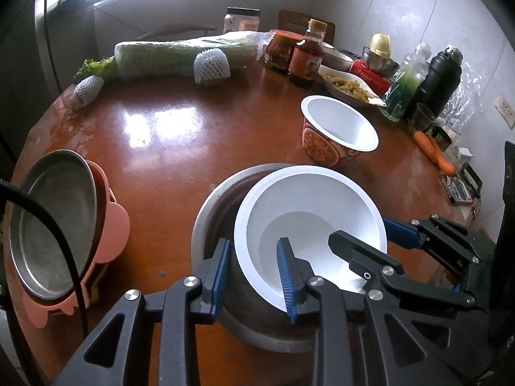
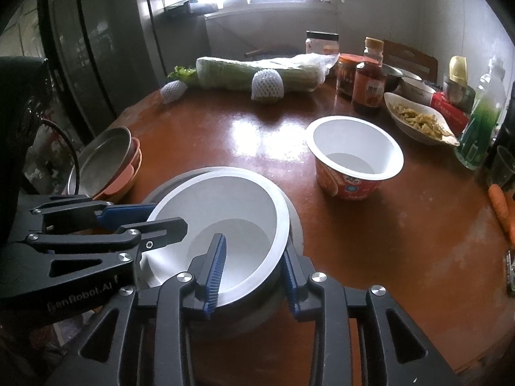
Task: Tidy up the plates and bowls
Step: 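Lower the white bowl into the steel bowl and open the left tool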
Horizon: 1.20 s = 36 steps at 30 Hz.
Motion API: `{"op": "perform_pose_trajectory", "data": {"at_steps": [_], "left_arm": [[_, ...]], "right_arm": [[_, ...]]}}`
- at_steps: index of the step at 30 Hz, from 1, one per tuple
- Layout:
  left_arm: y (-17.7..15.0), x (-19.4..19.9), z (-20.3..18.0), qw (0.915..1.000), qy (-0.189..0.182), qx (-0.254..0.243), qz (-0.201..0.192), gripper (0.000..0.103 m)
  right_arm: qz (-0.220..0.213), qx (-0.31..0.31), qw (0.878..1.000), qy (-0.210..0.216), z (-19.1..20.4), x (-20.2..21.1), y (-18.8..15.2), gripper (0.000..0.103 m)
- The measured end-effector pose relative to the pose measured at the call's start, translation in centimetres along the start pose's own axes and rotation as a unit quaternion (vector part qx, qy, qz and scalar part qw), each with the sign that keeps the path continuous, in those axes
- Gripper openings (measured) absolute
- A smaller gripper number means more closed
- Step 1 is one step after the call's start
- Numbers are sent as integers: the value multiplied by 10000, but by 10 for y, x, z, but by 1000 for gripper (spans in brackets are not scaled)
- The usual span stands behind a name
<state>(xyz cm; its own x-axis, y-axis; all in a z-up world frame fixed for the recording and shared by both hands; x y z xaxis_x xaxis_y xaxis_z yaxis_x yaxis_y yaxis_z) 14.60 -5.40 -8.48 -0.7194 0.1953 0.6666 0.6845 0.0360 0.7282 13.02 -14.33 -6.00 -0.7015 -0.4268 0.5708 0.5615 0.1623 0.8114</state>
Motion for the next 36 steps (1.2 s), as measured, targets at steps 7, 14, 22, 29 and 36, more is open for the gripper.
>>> {"op": "perform_pose_trajectory", "data": {"at_steps": [7,14,22,29,36], "left_arm": [[3,2,1,10000,56,23,-69,32],[7,6,-1,9998,83,19,-191,35],[13,7,-1,9995,112,79,-277,40],[18,7,-4,9995,161,48,-280,44],[27,5,-12,9993,113,-39,-342,45]], "right_arm": [[-98,-90,9999,-93,-8,5,6,47],[-107,-122,9998,-86,-13,6,7,48],[-119,-218,9997,-87,-19,5,7,51],[-179,-320,9992,-141,-29,9,9,53],[-218,-435,9985,-258,-44,11,15,54]]}}
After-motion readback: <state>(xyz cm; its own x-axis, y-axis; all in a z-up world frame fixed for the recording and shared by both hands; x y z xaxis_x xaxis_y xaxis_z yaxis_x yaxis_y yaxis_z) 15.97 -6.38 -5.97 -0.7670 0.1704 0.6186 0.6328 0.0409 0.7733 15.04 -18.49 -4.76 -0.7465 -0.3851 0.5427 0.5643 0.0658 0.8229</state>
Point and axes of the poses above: each gripper's, at about its wrist camera, not at the fingertips, and x roughly against the way its jaws point, z to its left, y to its top, the point moved 8 cm from there along -x, roughly the way its jaws point, and after that the axes turned 15 degrees about -z, right-handed, at the moved point
